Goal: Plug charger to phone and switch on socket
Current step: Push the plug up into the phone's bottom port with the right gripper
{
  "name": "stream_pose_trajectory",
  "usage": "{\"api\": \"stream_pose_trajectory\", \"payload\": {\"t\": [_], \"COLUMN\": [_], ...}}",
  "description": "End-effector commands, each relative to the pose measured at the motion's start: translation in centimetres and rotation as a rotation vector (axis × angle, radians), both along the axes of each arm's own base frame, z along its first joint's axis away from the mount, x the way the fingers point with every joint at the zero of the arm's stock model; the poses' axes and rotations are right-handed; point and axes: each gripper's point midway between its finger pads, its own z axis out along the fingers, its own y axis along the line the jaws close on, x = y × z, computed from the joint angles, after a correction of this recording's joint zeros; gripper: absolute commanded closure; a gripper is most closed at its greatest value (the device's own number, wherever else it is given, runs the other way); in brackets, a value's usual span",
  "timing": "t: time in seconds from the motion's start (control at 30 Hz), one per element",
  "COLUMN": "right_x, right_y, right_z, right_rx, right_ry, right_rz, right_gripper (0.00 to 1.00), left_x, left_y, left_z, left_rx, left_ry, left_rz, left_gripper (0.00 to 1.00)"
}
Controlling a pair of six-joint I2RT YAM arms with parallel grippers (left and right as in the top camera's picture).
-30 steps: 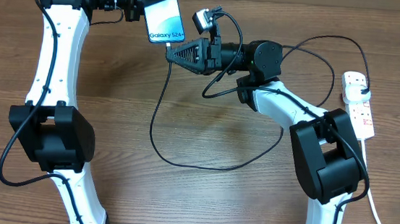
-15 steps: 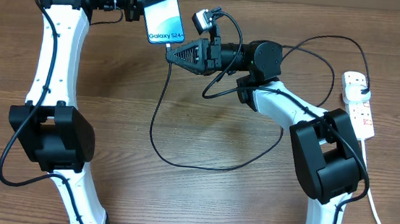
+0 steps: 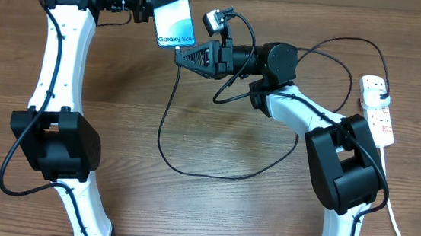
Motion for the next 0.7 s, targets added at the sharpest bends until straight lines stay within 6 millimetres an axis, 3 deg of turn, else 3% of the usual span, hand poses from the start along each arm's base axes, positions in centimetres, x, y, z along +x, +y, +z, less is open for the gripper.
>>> {"api": "stream_pose_trajectory", "payload": {"t": [0.0,0.67], "right_x": [0.6,2.1], "right_y": [-0.2,0.0], "right_z": [0.6,0.3], "right_rx": [0.019,0.022], "right_ry": [-0.003,0.072], "right_rz": [-0.030,-0.089], "right_gripper": [0.96,0.96], "left_x": [-1.3,-2.4], "left_y": [-0.9,-1.3], "left_z": [1.9,2.8], "left_rx": [-0.030,-0.069], "left_ry": [-0.060,-0.153], "left_rz": [-0.061,-0.140], "left_gripper": [0.96,0.96]}}
